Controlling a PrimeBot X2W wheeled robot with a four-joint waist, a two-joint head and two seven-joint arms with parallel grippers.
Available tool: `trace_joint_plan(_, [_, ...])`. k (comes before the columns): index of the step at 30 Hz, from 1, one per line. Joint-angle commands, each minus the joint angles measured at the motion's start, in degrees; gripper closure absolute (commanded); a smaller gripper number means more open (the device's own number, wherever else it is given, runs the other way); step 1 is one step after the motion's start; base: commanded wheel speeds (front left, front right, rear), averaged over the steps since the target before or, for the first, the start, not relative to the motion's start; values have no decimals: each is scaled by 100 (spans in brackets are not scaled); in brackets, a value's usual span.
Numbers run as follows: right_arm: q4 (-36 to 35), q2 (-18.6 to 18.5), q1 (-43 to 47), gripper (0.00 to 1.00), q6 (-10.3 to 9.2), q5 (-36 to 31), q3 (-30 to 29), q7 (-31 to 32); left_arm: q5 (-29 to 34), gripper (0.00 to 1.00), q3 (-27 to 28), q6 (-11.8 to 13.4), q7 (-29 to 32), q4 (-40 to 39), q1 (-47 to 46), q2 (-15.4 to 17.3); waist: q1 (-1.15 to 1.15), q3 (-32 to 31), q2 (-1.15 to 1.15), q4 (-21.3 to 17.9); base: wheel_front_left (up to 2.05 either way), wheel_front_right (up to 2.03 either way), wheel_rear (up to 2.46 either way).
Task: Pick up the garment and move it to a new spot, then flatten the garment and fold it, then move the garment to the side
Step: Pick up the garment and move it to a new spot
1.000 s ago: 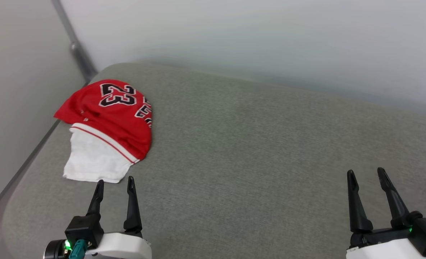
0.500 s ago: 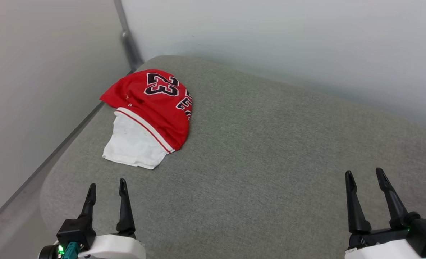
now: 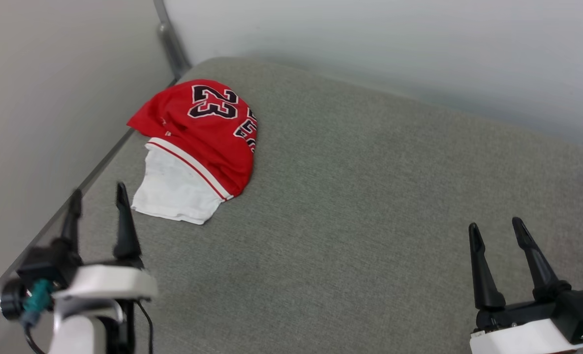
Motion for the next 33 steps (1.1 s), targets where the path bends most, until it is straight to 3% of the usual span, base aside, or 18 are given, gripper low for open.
trace_joint_plan(1, [-56,6,-139,0,-2,-96,-29,-12,91,0,136,-153,-16,41,-365,134,0,233,0,-155,0,0,0])
trace_joint_plan(7, [-229,5,-400,0,-2,-434,-153,-12,-121,0,597,-500,-15,465,-1557,359,0,872,0,-439,0,0,0])
trace_joint_plan(12, [-409,6,-629,0,-2,-658,-228,-12,-240,0,772,-638,-16,806,-2518,659,0,1409,0,-618,0,0,0])
trace_joint_plan(18, [-661,-34,-878,0,-2,-850,-358,-12,-339,0,711,-724,30,1435,-3665,1415,0,2019,0,-893,0,0,0])
trace_joint_plan(20, [-693,-51,-903,0,-2,-846,-383,-12,-405,0,682,-734,128,1538,-3807,1512,0,2081,0,-928,0,0,0])
trace_joint_plan(25, [-774,-128,-1023,0,-2,-831,-404,-12,-721,0,285,-746,853,2155,-4478,2286,0,2343,0,-1116,0,0,0])
trace_joint_plan(30, [-835,-161,-1130,0,-2,-810,-405,-12,-1468,0,-692,-747,2047,2629,-4917,3000,0,2500,0,-1238,0,0,0])
trace_joint_plan(33, [-849,-201,-1148,0,-2,-824,-417,-12,-2104,0,-1309,-748,2899,2698,-5034,3237,0,2596,0,-1276,0,0,0])
